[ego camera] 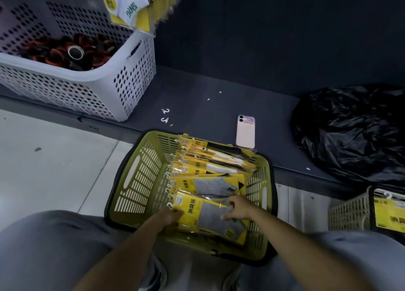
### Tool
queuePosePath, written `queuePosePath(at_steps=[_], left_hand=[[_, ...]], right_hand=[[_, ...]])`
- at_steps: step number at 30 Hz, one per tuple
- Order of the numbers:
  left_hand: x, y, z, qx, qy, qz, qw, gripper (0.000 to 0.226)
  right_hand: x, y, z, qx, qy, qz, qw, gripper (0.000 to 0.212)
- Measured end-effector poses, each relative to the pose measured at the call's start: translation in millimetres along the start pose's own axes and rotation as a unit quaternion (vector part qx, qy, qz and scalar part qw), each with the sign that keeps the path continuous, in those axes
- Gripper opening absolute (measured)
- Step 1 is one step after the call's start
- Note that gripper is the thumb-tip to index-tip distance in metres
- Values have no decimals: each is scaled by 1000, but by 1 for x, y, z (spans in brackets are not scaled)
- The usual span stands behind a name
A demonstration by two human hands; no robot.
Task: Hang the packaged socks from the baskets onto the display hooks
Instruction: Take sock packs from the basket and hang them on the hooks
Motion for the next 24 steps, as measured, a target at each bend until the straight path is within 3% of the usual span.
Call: queuePosePath(at_steps=[1,3,6,11,13,15,17,19,21,24], left_hand=[[0,1,1,-4,1,-1,1000,41],[2,4,7,-14,6,16,1000,43],[19,10,29,-42,37,126,990,39],[73,38,115,-146,62,272,949,18],[99,59,153,-211,93,350,908,35],[115,77,181,-240,178,394,869,76],[119,88,204,-235,240,352,874,105],[107,96,232,-240,299,221,897,111],[99,114,264,-292,304,122,899,97],[118,150,306,-389,237,144,878,53]], right_hand=[[-1,1,-3,8,0,-12,1000,47],[1,5,-11,25,-20,-27,999,52],[17,19,-27,50,-61,-26,997,63],[83,70,-67,119,-186,26,975,60],[115,98,-84,150,-241,65,957,44],[139,122,-97,175,-304,89,932,38],[161,144,-110,194,-365,115,903,51],[181,164,-127,226,-412,120,875,54],[198,183,-147,269,-446,115,846,44],[216,212,-178,321,-449,122,825,36]])
Point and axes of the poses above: each hand's wrist, its own y-axis away from the middle knuckle, its own x-axis out of the back of the hand, z = x × y, the point moved 8 cm from there along -y, towards the middle knuckle, and after that the axes turned 9 degrees about -x, right-handed, at the moved point
